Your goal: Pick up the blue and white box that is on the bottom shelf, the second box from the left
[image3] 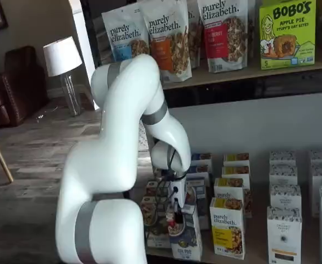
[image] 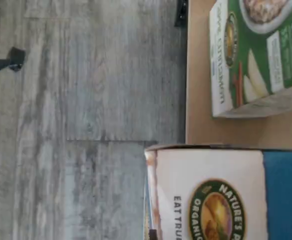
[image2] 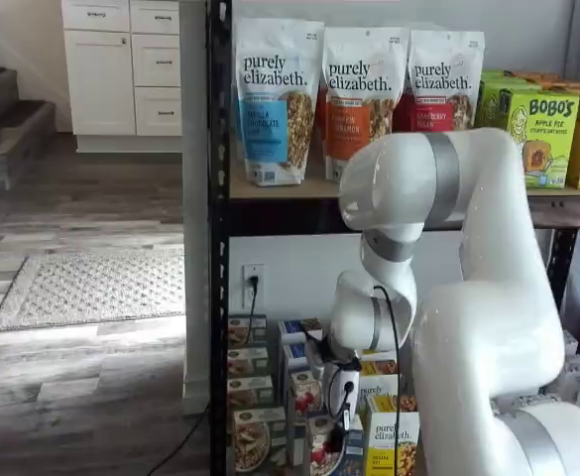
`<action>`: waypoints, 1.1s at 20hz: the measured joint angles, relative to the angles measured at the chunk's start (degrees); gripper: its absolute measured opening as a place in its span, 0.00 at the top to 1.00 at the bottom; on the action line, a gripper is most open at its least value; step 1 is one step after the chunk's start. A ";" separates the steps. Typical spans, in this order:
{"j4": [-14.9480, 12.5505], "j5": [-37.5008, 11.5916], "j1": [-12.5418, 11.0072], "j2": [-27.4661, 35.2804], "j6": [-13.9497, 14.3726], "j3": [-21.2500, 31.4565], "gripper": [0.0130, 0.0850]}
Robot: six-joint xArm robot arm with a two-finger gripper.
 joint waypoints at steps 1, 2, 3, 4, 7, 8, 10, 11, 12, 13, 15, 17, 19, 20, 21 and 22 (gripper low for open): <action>-0.59 -0.41 0.05 -1.18 0.55 1.55 0.50; -0.62 -0.53 0.11 -2.53 0.61 3.23 0.50; -0.39 -0.47 0.17 -3.52 0.44 4.34 0.50; -0.29 -0.47 0.24 -4.69 0.41 5.68 0.50; -0.92 -0.41 0.46 -7.54 1.21 8.66 0.50; -1.41 -0.12 0.54 -8.39 1.76 9.45 0.50; -2.85 0.58 0.88 -10.55 3.44 11.32 0.50; -3.33 1.06 1.11 -11.68 4.13 12.25 0.50; -3.70 1.46 1.41 -12.92 4.79 13.24 0.50; -3.96 2.06 1.67 -13.90 5.29 13.91 0.50; -3.83 3.84 2.23 -16.05 5.80 15.19 0.50; -3.94 4.97 2.84 -18.42 6.60 16.78 0.50; -4.02 6.08 3.51 -21.06 7.37 18.51 0.50; -3.68 6.58 3.75 -22.14 7.36 19.16 0.50; -3.13 7.15 4.01 -23.39 7.19 19.88 0.50; -2.49 7.63 4.27 -24.76 6.92 20.67 0.50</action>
